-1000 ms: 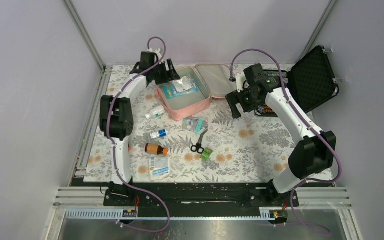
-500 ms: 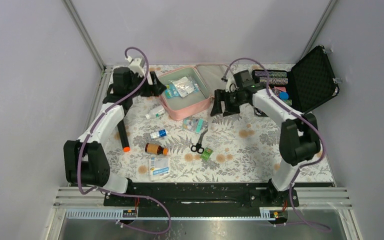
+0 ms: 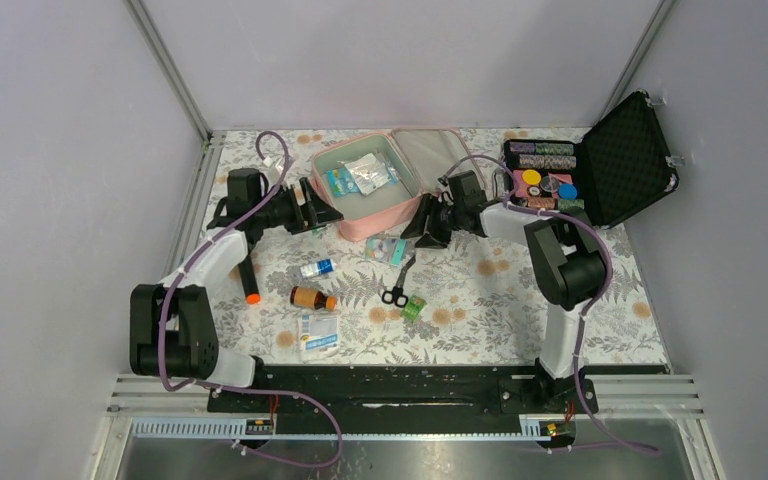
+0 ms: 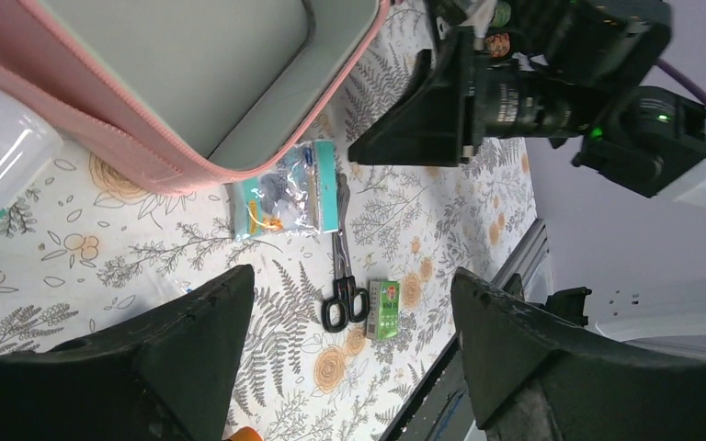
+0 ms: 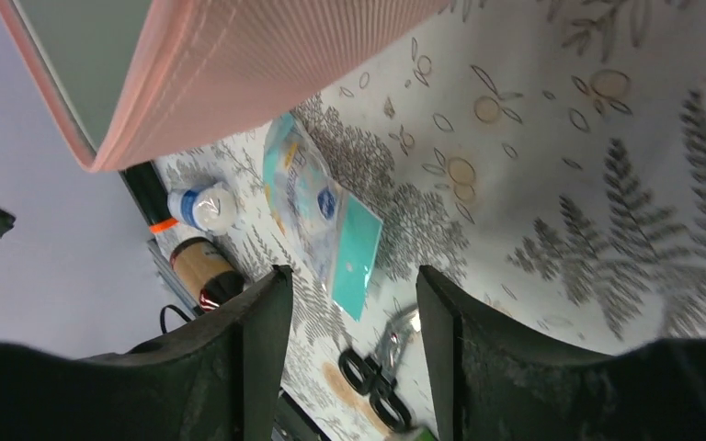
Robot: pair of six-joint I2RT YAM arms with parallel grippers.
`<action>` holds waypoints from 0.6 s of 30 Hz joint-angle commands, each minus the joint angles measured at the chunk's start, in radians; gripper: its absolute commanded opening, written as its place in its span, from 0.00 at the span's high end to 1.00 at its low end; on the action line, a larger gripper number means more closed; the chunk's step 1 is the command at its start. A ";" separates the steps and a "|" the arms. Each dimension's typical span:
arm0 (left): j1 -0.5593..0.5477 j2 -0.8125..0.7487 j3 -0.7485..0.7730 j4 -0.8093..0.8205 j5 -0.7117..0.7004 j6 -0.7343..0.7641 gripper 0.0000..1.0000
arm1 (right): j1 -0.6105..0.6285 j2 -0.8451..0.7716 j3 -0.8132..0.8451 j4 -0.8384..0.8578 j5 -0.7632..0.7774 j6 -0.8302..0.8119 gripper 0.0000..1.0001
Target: Organize the medicine kit
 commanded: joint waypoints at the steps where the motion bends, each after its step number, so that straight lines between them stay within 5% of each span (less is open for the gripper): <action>1: 0.011 -0.055 0.019 0.046 0.027 0.035 0.22 | 0.031 0.061 0.058 0.120 -0.004 0.095 0.43; 8: 0.042 -0.067 0.033 0.038 0.044 0.022 0.22 | 0.069 0.131 0.098 0.113 -0.005 0.116 0.46; 13: 0.046 -0.069 0.026 0.049 0.039 0.016 0.22 | 0.088 0.167 0.114 0.129 -0.031 0.129 0.63; 18: 0.046 -0.061 0.020 0.061 0.023 0.018 0.22 | 0.099 0.158 0.087 0.121 -0.021 0.121 0.62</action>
